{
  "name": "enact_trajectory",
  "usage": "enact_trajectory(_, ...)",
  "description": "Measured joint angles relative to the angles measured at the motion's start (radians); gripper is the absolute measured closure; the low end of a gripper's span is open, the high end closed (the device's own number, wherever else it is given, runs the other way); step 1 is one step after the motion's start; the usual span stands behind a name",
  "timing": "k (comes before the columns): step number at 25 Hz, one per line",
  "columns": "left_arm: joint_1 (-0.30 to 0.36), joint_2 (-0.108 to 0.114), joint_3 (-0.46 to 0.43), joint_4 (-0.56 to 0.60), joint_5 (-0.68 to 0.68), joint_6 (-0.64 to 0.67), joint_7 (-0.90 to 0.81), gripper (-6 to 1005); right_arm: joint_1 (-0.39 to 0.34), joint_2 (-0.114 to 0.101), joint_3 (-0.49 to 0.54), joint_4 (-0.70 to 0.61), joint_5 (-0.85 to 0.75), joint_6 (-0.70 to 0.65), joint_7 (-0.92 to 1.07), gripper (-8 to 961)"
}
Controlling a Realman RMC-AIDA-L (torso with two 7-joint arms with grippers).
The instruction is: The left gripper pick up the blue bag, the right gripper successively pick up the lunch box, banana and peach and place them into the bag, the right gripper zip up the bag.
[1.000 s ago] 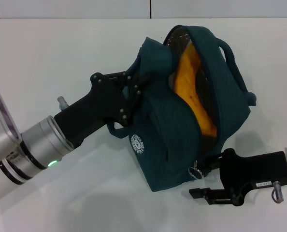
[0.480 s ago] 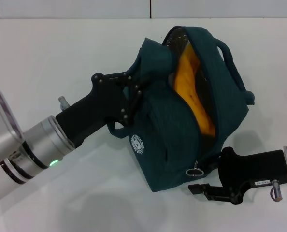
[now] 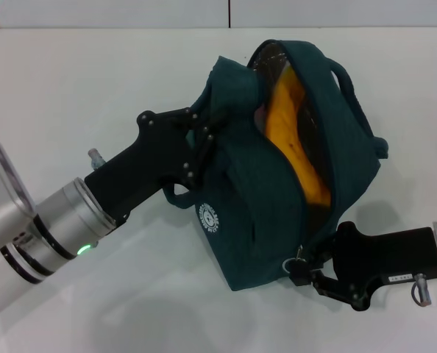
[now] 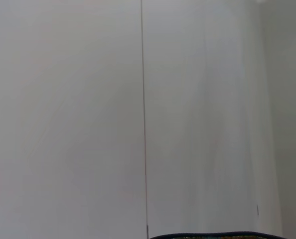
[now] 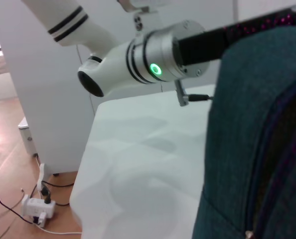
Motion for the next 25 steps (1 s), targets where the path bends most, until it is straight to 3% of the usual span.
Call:
enact_trajectory(4,0.01,-0.003,0.0,0.002,-0.029,-0.005,0.0,925,-0.005,0.0,-0.002,0.0,0.007,-0.002,-0.042,845)
enact_trajectory(14,0.031,-0.003,-0.001,0.042,-0.058,-0.019,-0.011,754,-0.005,-0.001,0.006,0.01,0.046,0.002,-0.104,861)
enact_trajectory(18,0.066,-0.004,-0.002,0.077,-0.108,-0.017,-0.038,630,-0.005,-0.001,0.007,0.015,0.07,-0.001,-0.121,861)
enact_trajectory(25,0.137,0.0,-0.002,0.101,-0.144,0.036,-0.033,515,-0.006,-0.001,0.005,0.012,0.089,-0.004,-0.137,861)
